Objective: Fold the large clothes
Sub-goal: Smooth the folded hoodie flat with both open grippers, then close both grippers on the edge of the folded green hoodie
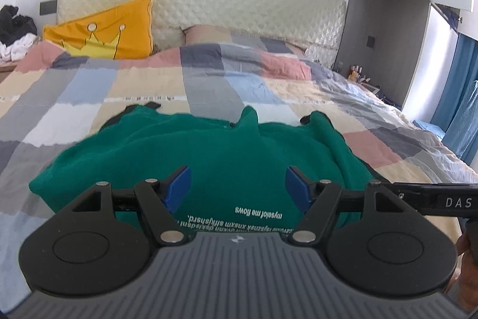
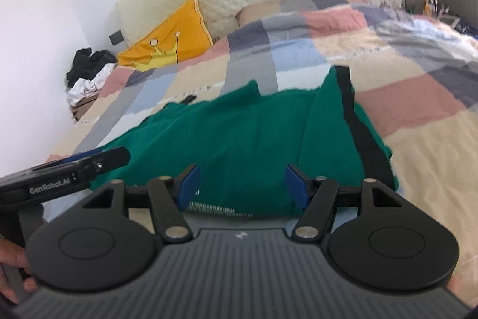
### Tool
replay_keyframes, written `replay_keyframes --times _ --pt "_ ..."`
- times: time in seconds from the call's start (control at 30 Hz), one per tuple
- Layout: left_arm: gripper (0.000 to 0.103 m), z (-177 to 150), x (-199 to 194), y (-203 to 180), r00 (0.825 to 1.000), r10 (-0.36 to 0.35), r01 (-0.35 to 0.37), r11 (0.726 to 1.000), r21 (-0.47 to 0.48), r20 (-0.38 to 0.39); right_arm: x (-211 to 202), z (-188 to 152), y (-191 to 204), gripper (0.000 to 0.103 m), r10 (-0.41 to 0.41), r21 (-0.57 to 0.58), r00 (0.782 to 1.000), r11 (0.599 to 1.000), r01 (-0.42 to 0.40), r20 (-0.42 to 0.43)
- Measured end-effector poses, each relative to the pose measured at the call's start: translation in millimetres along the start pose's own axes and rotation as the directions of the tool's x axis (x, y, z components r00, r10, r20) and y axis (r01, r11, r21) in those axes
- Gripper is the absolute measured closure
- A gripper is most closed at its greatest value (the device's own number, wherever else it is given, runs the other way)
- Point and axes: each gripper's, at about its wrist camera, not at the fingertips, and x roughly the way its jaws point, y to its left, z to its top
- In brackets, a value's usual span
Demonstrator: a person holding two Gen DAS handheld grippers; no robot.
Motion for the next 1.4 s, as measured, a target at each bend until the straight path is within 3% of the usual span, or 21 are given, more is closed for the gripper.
replay_keyframes --times 0.17,0.3,0.43,0.57,0.73,0.87,0.97,1.07,1.13,1.3,1.37,1.4 --pt "0.020 0 9 7 0.999 -0.003 0.002 0.999 -0.043 -0.034 6 -3 -6 0.037 -0.024 0.043 0.999 0.999 0.026 -0.036" --pt "0.016 0 23 20 0.995 0.025 -0.036 0.993 -0.110 -0.099 13 -5 -18 0.017 -0.053 0.109 0.996 0.992 0.060 -0.066" --pt "0.016 -2 35 39 0.988 0.030 -0.061 0.978 -0.200 -0.154 23 -9 -38 0.010 0.008 0.255 0.995 0.967 0.018 -0.103" --pt "0.016 -4 40 58 0.984 0.039 -0.089 0.952 -0.293 -0.174 42 -21 -61 0.010 0.096 0.440 0.983 0.898 -0.018 -0.155" --pt "0.016 -10 52 84 0.979 -0.016 -0.075 0.896 -0.437 -0.202 64 -39 -78 0.010 0.199 0.662 0.973 0.746 -0.073 -0.116" --pt "0.016 -21 65 106 0.972 -0.083 -0.060 0.820 -0.569 -0.221 86 -50 -77 0.010 0.219 0.738 0.969 0.672 -0.062 -0.118" --pt "0.016 -29 72 121 0.968 -0.127 -0.050 0.744 -0.667 -0.214 104 -58 -73 0.008 0.253 0.782 0.960 0.620 -0.066 -0.120" --pt "0.016 -38 77 137 0.968 -0.171 -0.028 0.658 -0.752 -0.186 115 -59 -63 0.007 0.231 0.796 0.970 0.599 -0.084 -0.071" --pt "0.016 -42 79 145 0.970 -0.177 -0.020 0.620 -0.784 -0.165 118 -57 -60 0.007 0.205 0.805 0.978 0.586 -0.088 -0.043" --pt "0.016 -52 83 166 0.973 -0.209 0.021 0.491 -0.871 -0.094 112 -65 -70 0.007 0.197 0.868 0.980 0.485 -0.108 0.012" --pt "0.016 -57 87 171 0.969 -0.236 0.040 0.430 -0.902 -0.069 103 -68 -78 0.008 0.166 0.887 0.986 0.449 -0.106 0.034" --pt "0.016 -58 88 172 0.967 -0.245 0.046 0.412 -0.910 -0.063 98 -70 -82 0.008 0.141 0.892 0.989 0.440 -0.103 0.045"
